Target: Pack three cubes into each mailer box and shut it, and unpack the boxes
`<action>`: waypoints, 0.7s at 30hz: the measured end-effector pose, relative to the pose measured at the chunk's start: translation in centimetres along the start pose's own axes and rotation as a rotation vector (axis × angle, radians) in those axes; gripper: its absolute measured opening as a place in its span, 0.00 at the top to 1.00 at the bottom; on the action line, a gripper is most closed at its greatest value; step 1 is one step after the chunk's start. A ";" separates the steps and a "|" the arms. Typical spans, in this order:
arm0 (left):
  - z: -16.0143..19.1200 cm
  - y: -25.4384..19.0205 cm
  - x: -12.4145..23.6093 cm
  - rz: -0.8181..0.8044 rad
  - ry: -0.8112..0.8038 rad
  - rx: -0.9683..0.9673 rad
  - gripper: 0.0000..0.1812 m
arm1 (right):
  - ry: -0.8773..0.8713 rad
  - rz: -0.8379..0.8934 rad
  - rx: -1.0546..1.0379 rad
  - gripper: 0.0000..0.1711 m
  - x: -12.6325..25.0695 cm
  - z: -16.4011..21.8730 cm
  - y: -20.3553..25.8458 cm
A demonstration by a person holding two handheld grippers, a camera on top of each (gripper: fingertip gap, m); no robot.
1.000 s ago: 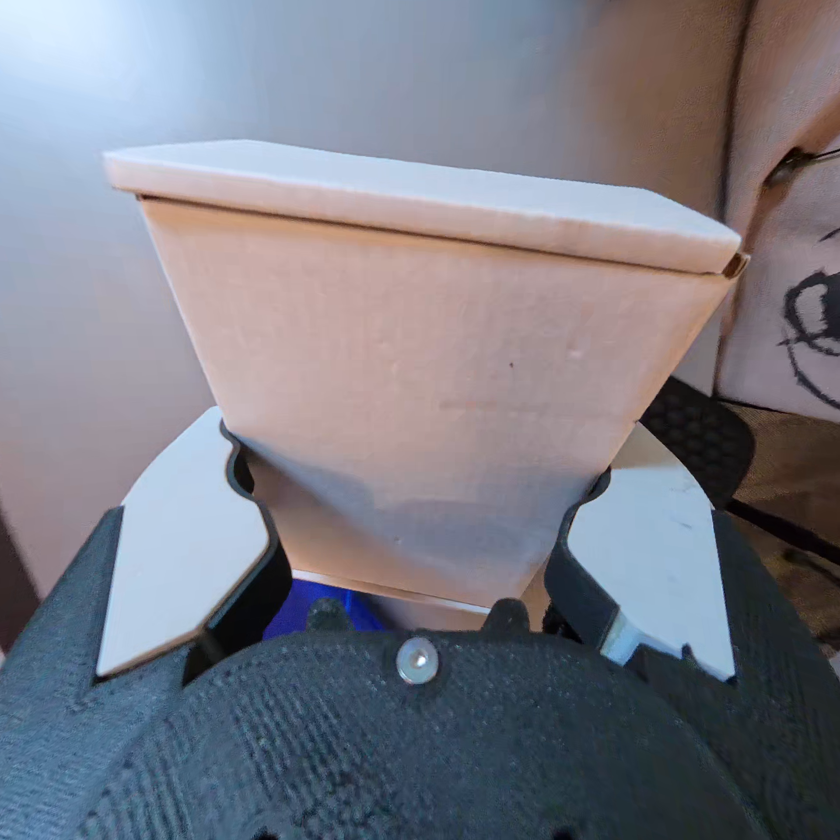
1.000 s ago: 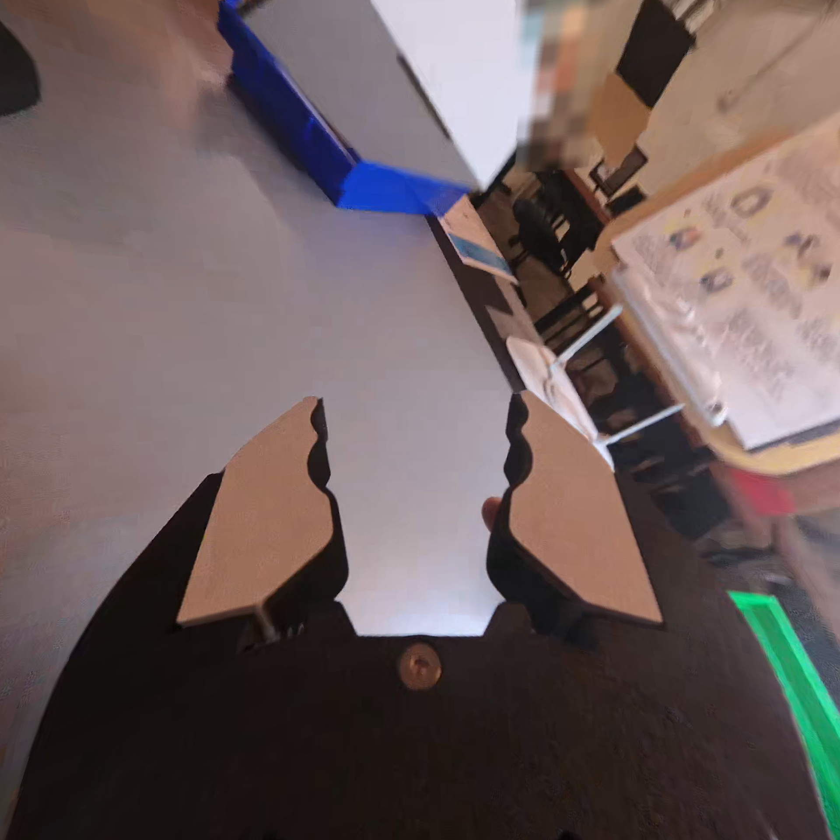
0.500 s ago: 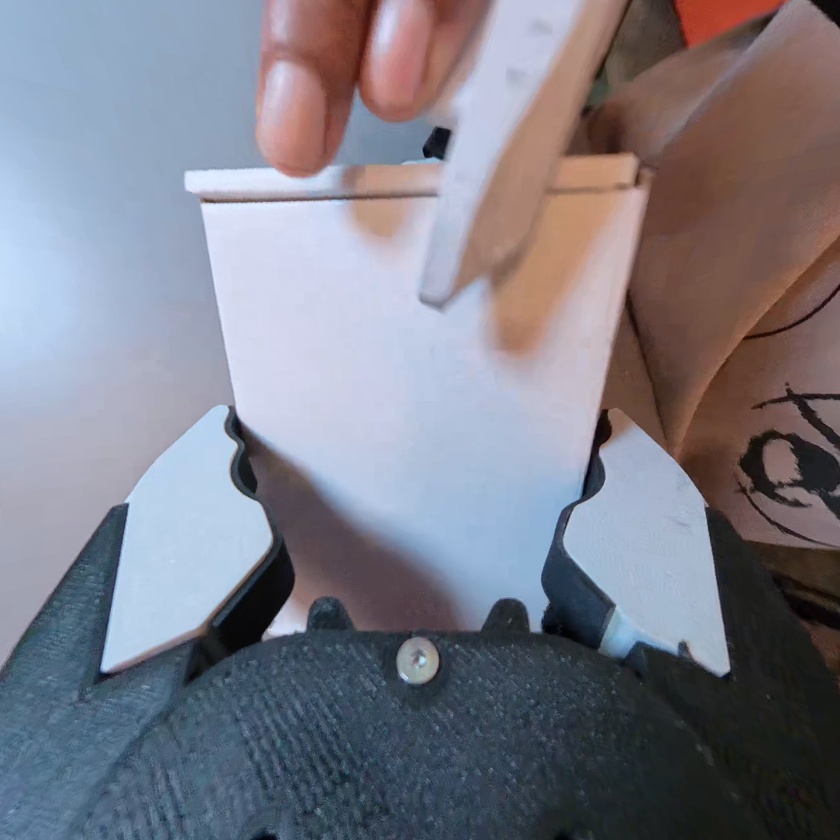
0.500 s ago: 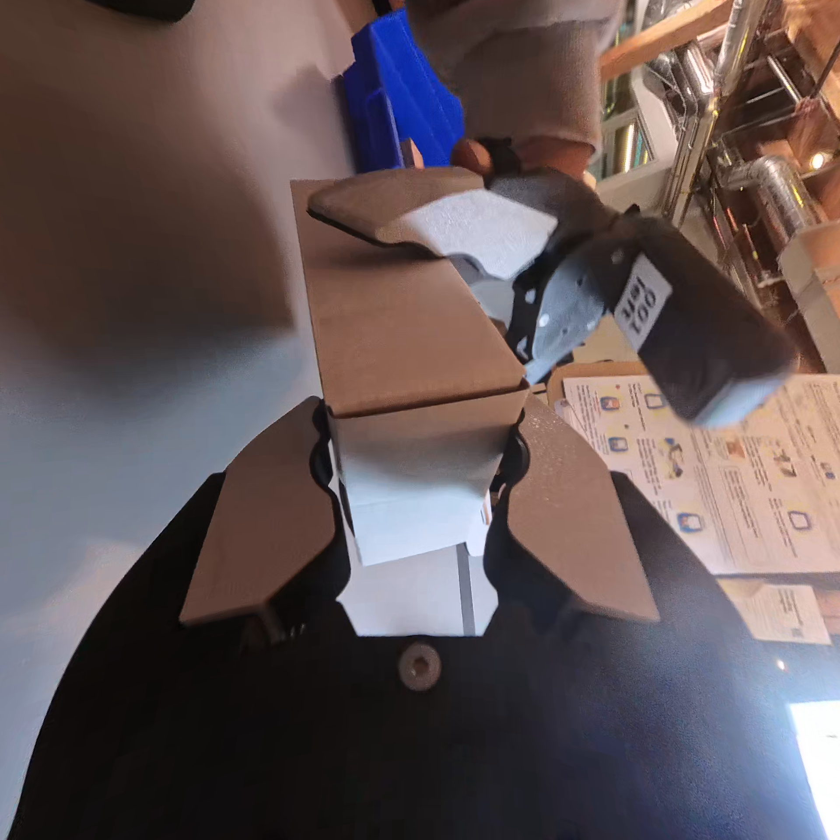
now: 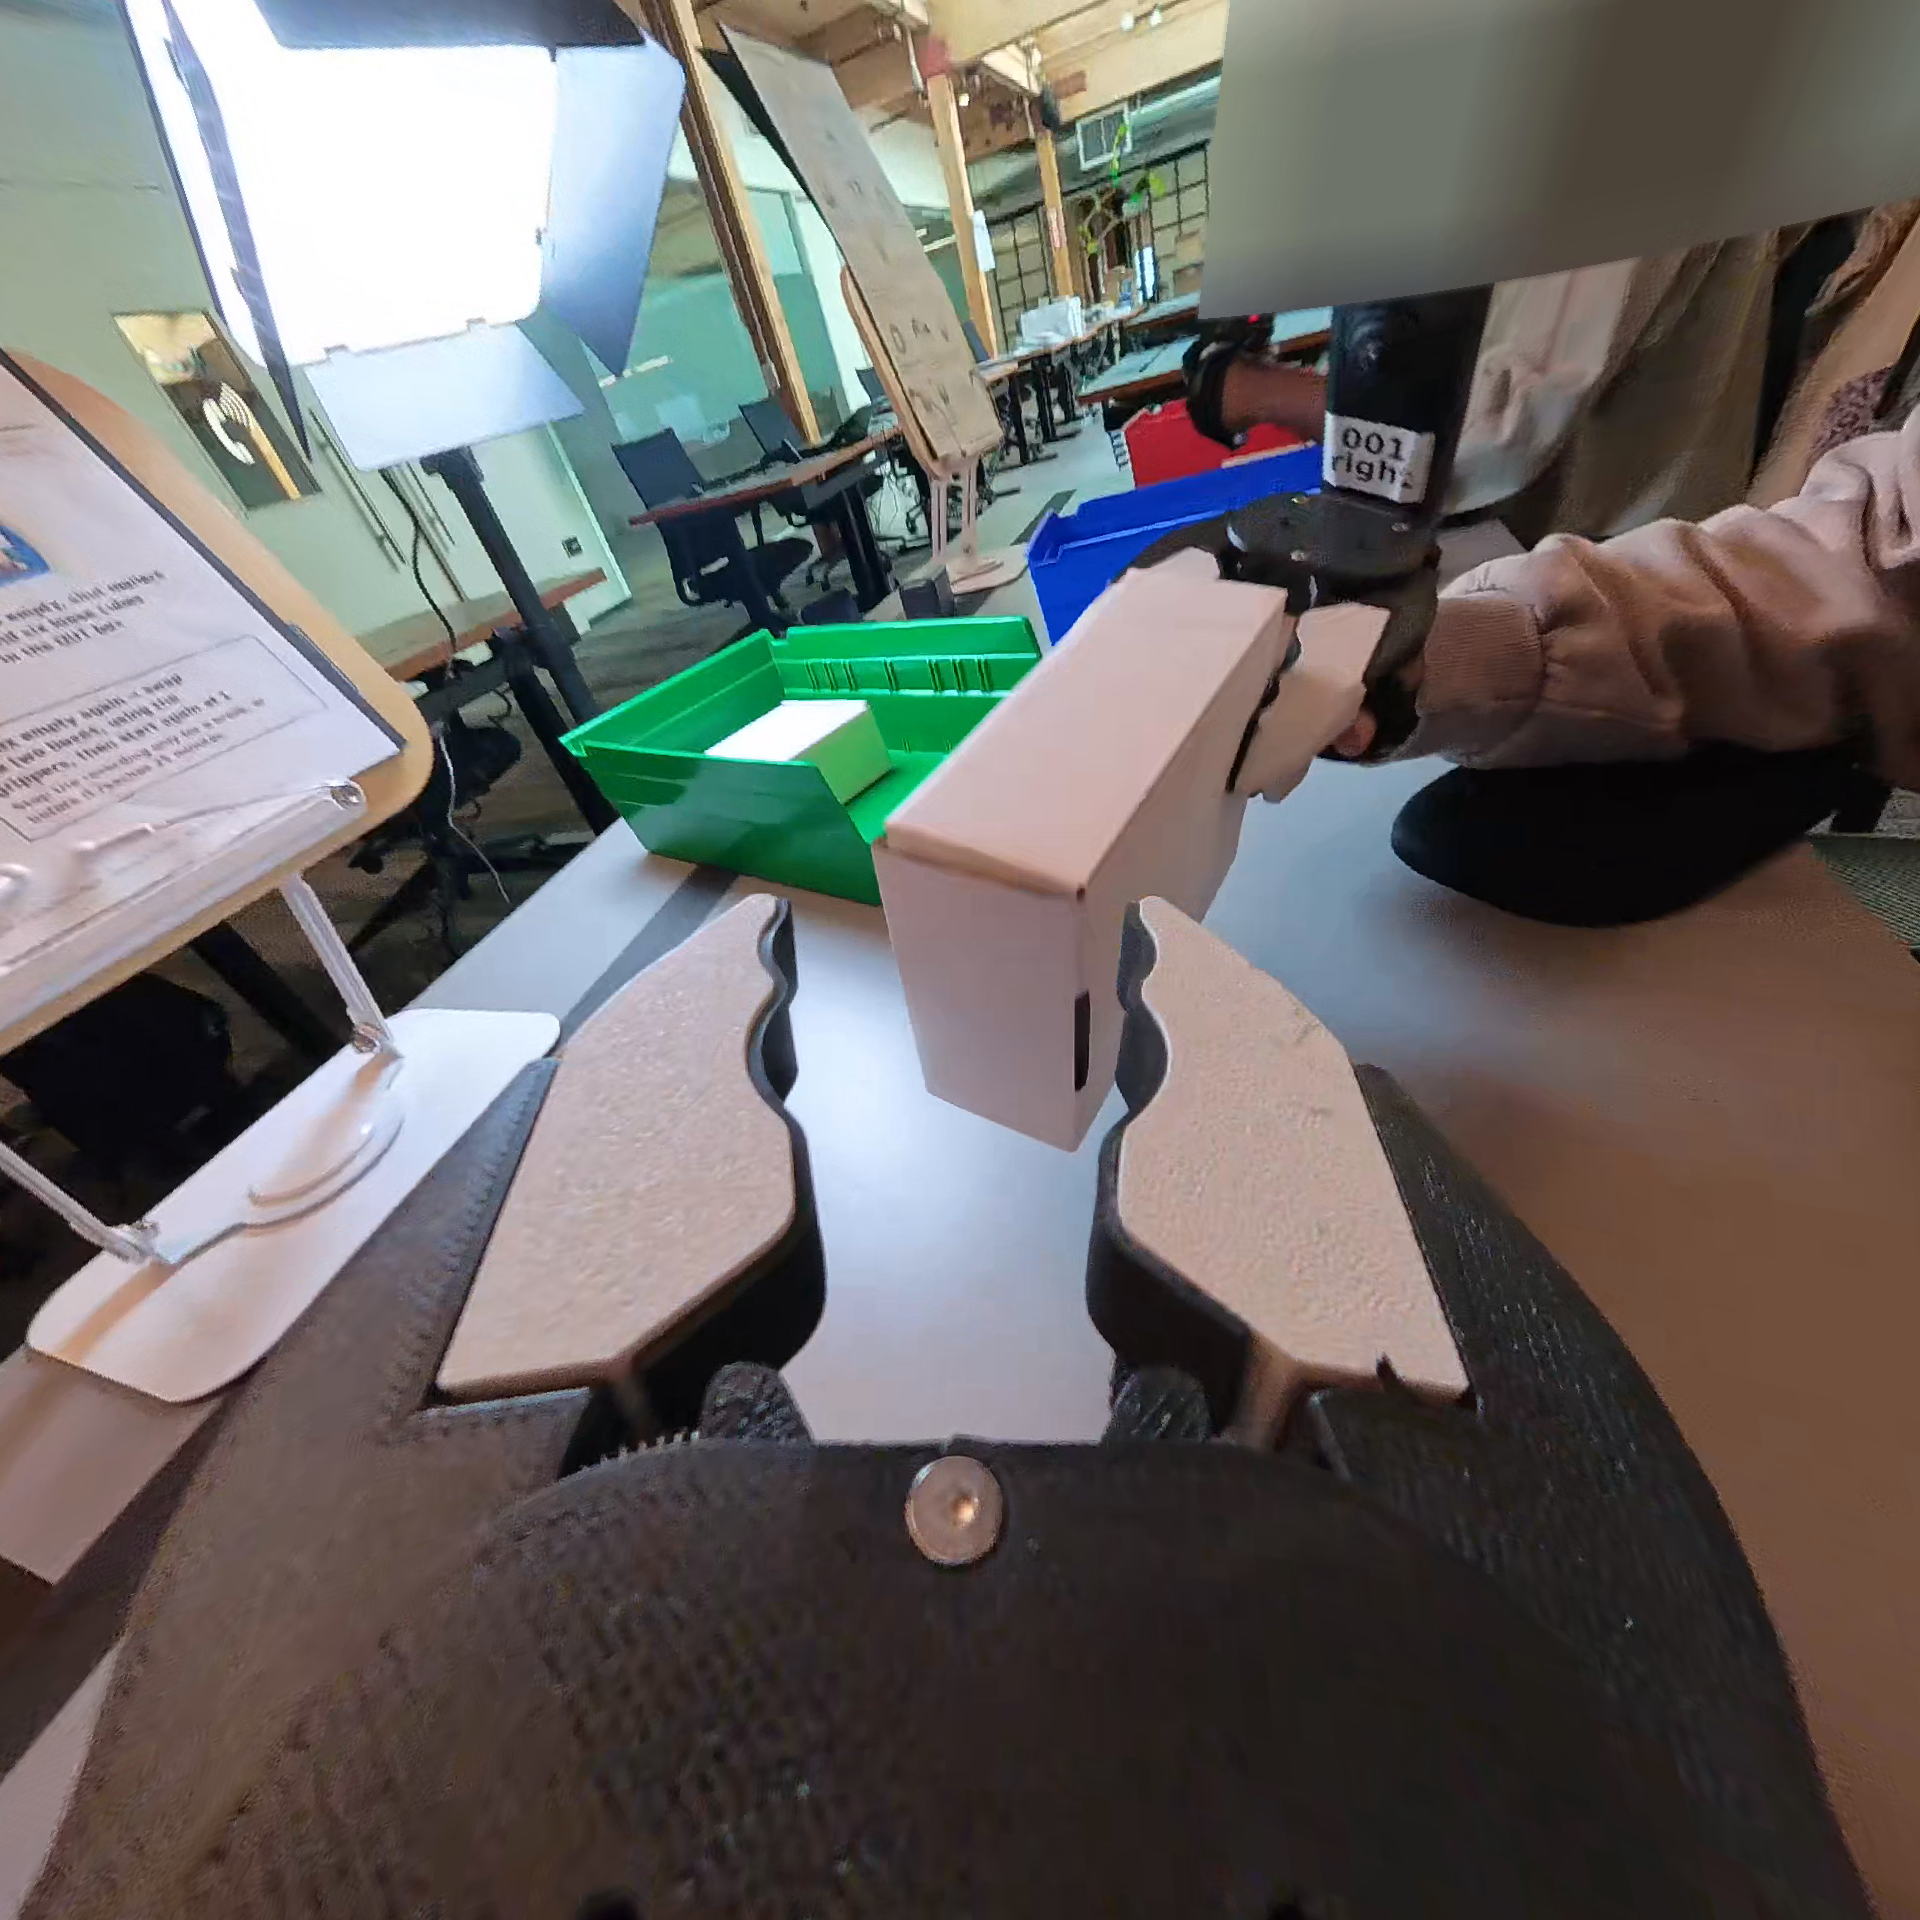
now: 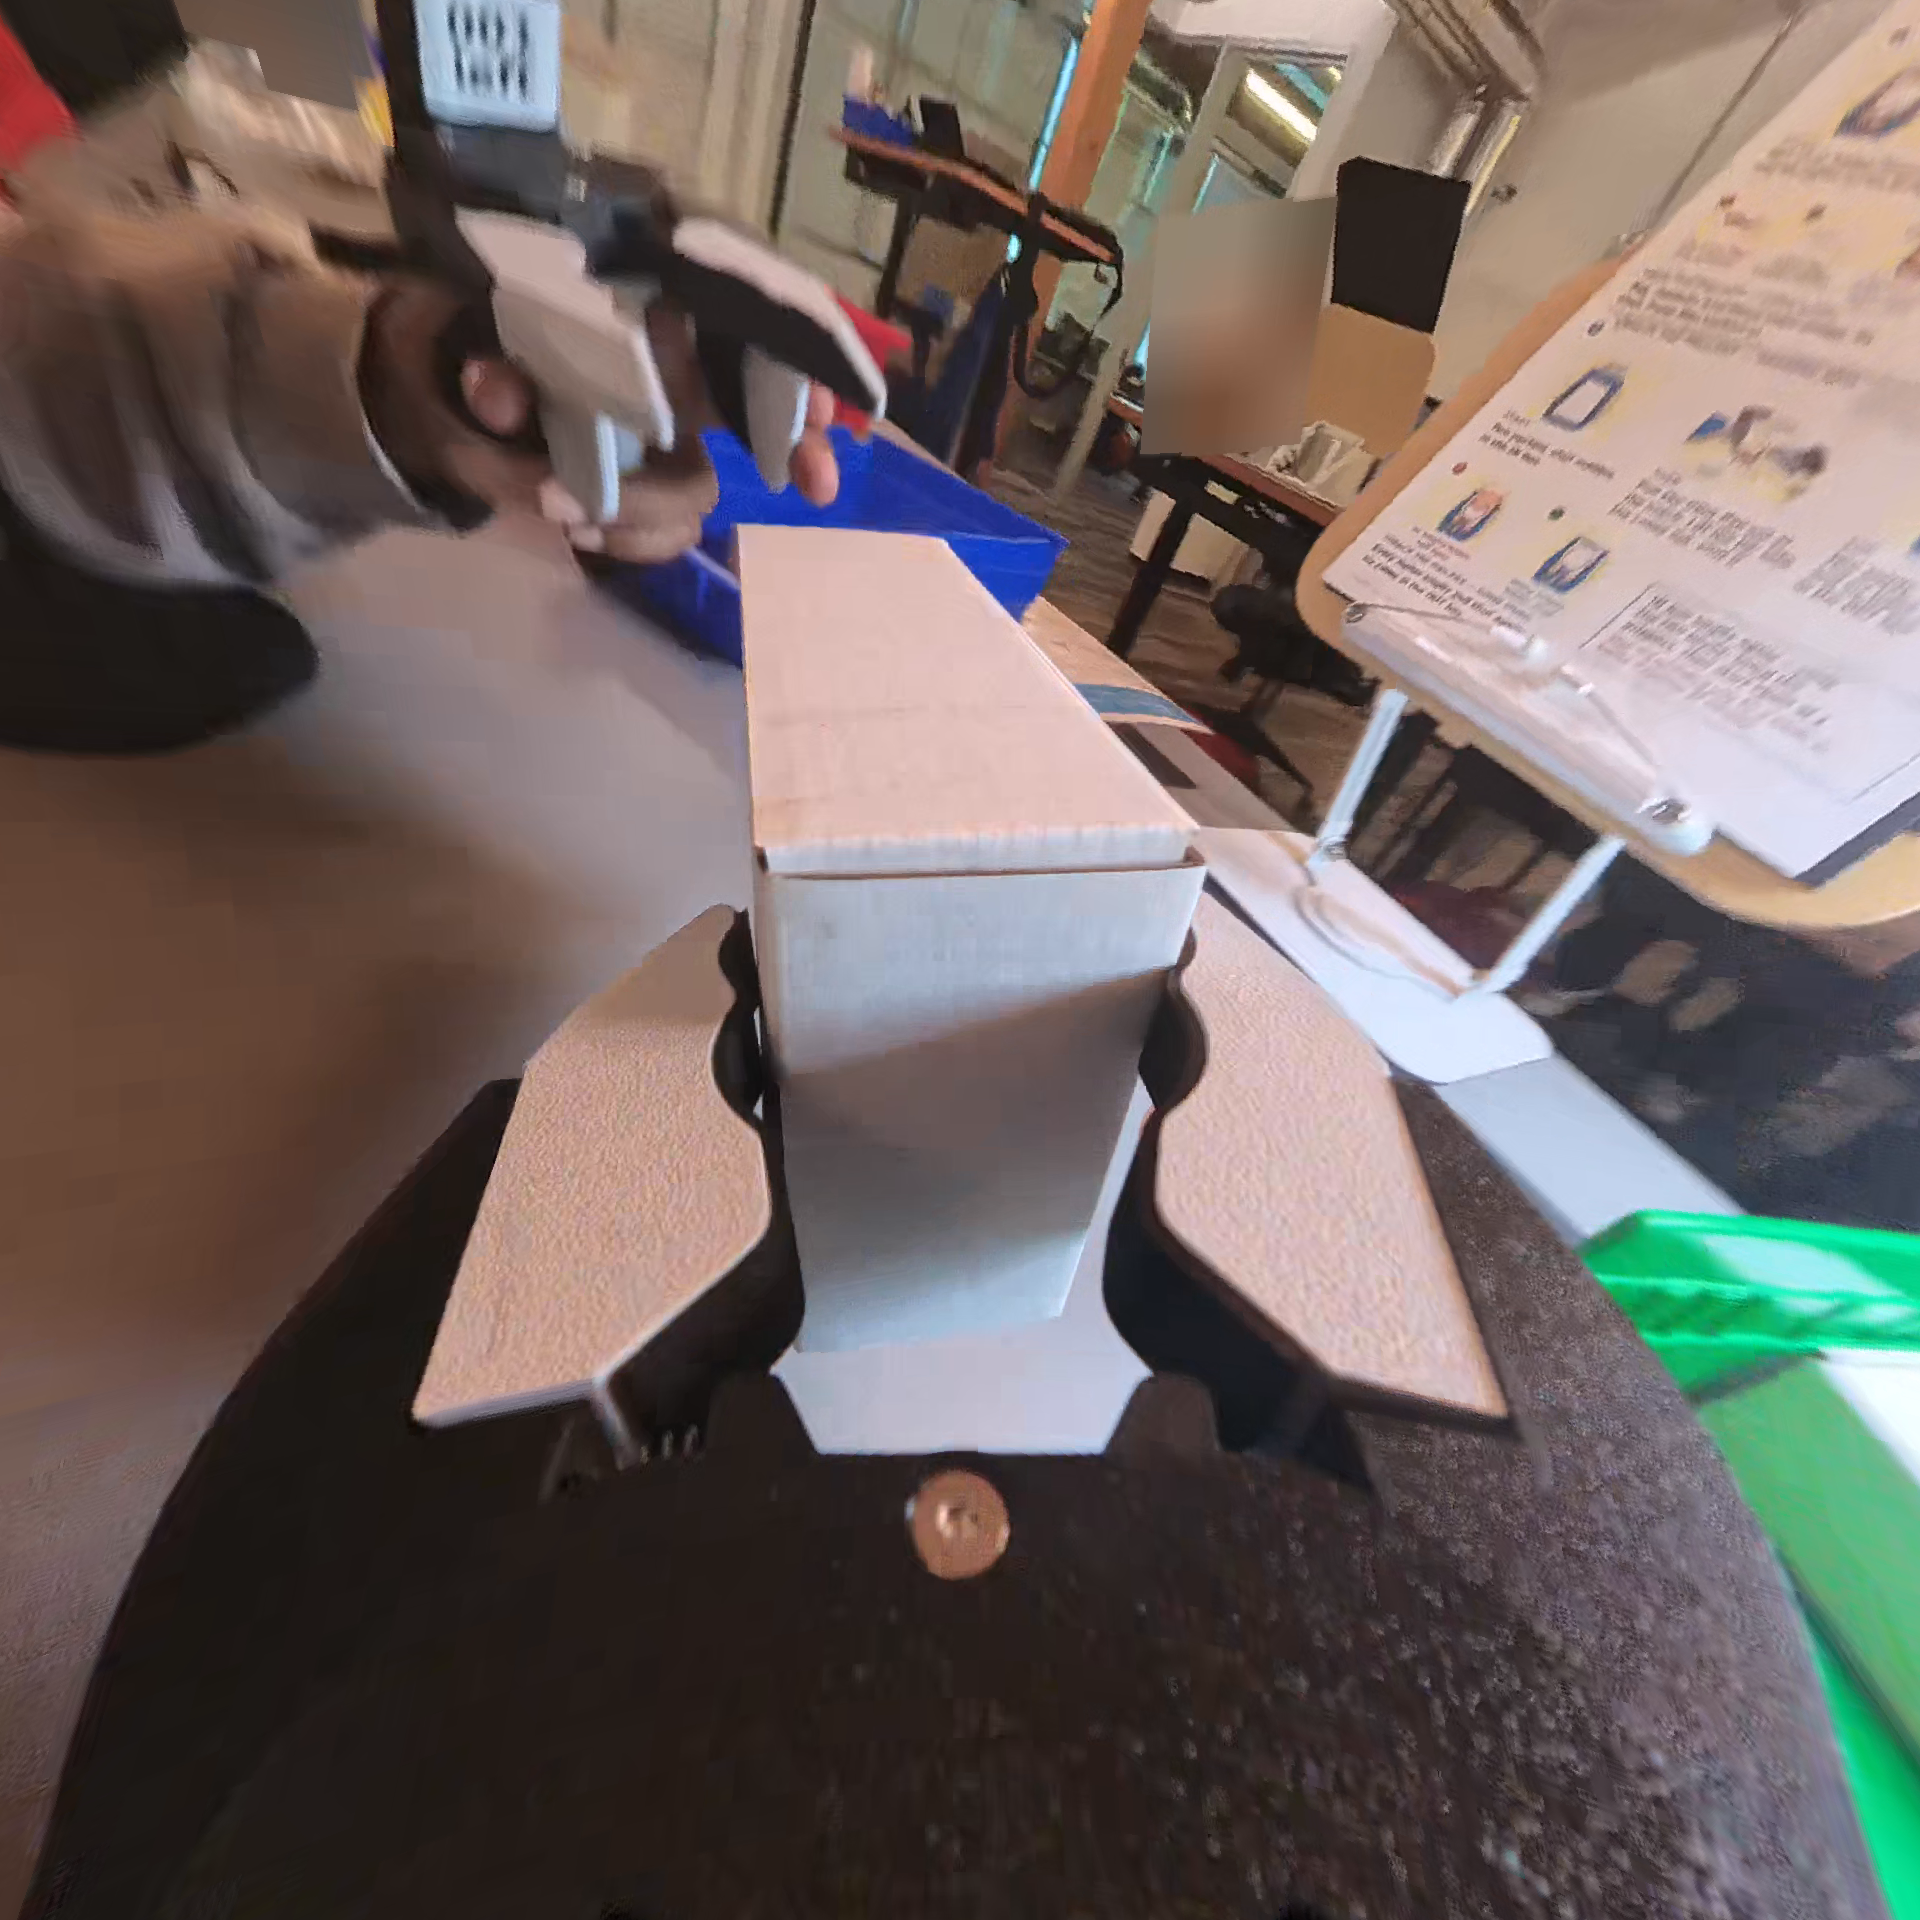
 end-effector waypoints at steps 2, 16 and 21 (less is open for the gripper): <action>1.0 -0.6 -0.7 0.023 0.036 0.028 0.61 | -0.042 -0.046 -0.138 0.58 0.1 -0.1 -0.1; 5.0 -3.7 -4.7 0.069 0.189 -0.013 0.60 | 0.043 -0.149 -0.135 0.58 -0.7 1.5 2.4; 5.5 -3.1 -4.3 0.040 0.220 -0.063 0.60 | 0.120 -0.054 0.093 0.57 -0.1 -0.1 1.0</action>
Point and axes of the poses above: each gripper's, where its closed fingertips meet, x back along the fingers, z out of its underside, y = z × x across the jaws, the point moved 2 cm from there along x, back along the fingers, and after that the axes turned 8 degrees about z, right-handed, at the moved point
